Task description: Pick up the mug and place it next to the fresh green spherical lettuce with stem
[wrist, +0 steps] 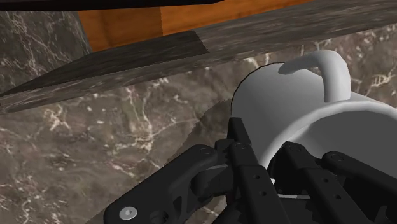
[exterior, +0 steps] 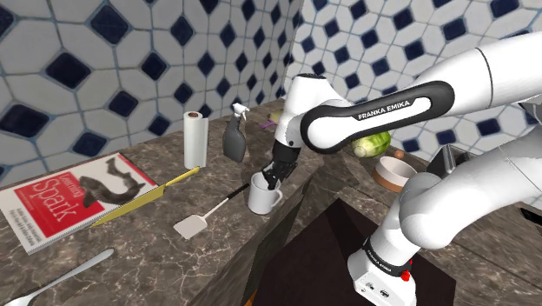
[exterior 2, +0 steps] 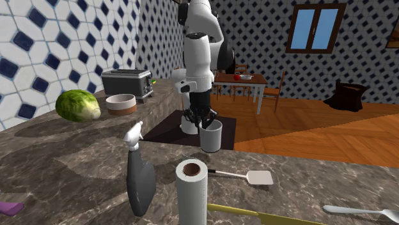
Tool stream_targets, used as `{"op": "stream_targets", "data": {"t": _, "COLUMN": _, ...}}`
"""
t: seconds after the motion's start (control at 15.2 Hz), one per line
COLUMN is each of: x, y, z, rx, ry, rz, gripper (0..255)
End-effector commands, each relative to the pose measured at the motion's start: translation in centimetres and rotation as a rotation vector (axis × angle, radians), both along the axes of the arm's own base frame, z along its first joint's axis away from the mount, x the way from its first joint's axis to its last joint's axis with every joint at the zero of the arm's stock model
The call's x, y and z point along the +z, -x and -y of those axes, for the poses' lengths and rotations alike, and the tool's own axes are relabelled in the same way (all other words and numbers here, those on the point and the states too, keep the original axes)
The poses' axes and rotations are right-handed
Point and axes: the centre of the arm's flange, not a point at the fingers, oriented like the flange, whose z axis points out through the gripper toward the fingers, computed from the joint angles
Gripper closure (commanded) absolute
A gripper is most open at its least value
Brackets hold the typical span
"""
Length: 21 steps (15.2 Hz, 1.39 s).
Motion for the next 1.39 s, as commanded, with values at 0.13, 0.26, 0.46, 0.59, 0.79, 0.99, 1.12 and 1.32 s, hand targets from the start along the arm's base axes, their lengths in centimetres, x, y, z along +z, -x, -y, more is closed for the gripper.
{"op": "stream_targets", "data": {"t": 0.13, "x": 2.1, "y": 0.1, "z": 0.1, "rx": 0.0, "ry": 0.0, "rz": 0.0, "gripper": 255}}
{"op": "stream_targets", "data": {"t": 0.26, "x": 3.2, "y": 0.1, "z": 0.1, "rx": 0.0, "ry": 0.0, "rz": 0.0, "gripper": 255}}
{"op": "stream_targets", "data": {"t": 0.46, "x": 4.7, "y": 0.1, "z": 0.1, "rx": 0.0, "ry": 0.0, "rz": 0.0, "gripper": 255}}
{"op": "stream_targets", "data": {"t": 0.59, "x": 5.8, "y": 0.1, "z": 0.1, "rx": 0.0, "ry": 0.0, "rz": 0.0, "gripper": 255}}
{"op": "stream_targets", "data": {"t": 0.79, "x": 7.4, "y": 0.1, "z": 0.1, "rx": 0.0, "ry": 0.0, "rz": 0.0, "gripper": 255}}
{"op": "stream_targets", "data": {"t": 0.99, "x": 9.0, "y": 0.1, "z": 0.1, "rx": 0.0, "ry": 0.0, "rz": 0.0, "gripper": 255}}
{"op": "stream_targets", "data": {"t": 1.12, "x": 10.0, "y": 0.1, "z": 0.1, "rx": 0.0, "ry": 0.0, "rz": 0.0, "gripper": 255}}
{"op": "stream_targets", "data": {"t": 1.32, "x": 11.6, "y": 0.1, "z": 0.1, "rx": 0.0, "ry": 0.0, "rz": 0.0, "gripper": 255}}
